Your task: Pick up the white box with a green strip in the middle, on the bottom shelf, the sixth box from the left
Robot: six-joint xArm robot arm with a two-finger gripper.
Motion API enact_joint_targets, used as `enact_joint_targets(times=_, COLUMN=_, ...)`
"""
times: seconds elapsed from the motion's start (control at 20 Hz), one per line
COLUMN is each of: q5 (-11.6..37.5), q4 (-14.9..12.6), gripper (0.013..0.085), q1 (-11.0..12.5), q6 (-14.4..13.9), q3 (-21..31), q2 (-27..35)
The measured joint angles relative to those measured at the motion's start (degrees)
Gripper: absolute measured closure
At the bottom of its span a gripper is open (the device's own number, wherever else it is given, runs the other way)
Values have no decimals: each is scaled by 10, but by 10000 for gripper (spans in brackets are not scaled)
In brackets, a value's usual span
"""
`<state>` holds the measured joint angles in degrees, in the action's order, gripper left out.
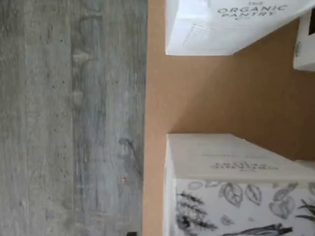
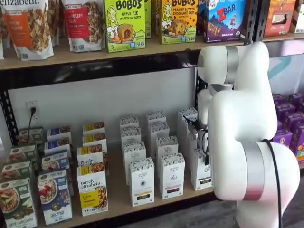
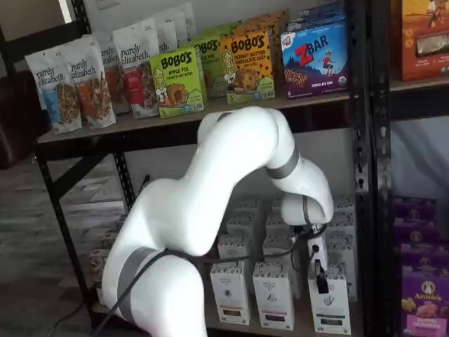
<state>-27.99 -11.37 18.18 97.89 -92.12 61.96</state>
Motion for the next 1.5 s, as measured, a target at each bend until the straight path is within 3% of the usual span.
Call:
enact_joint_targets(times=0.3, q5=15, q4=-12, gripper=130, q1=-3, q6=-15, q3=19, q2=-6)
enact_joint_targets(times=0.4, q5=21, q4=-14, gripper=210, q1=-4, q6=-17, q3=24, q2=-7)
enact_joint_targets(times=0.6, q5=40, q4=-16, gripper=290, q1=-4, q6=-20, q3=36, q2=-9)
enact_joint_targets(times=1.25, q5=56, q4=-12, gripper=290, q1=-4, q6=-17, q3=54, q2=-20)
enact_joint_targets(times=1.35, q5=46, q4=-25, gripper=370, q1=-4, q6=-29, q3=54, q2=-23)
enact_joint_targets(times=1.5, q5=43, q4=-33, gripper=410, q1=-4, q6=-36, q3=56, q2=-25)
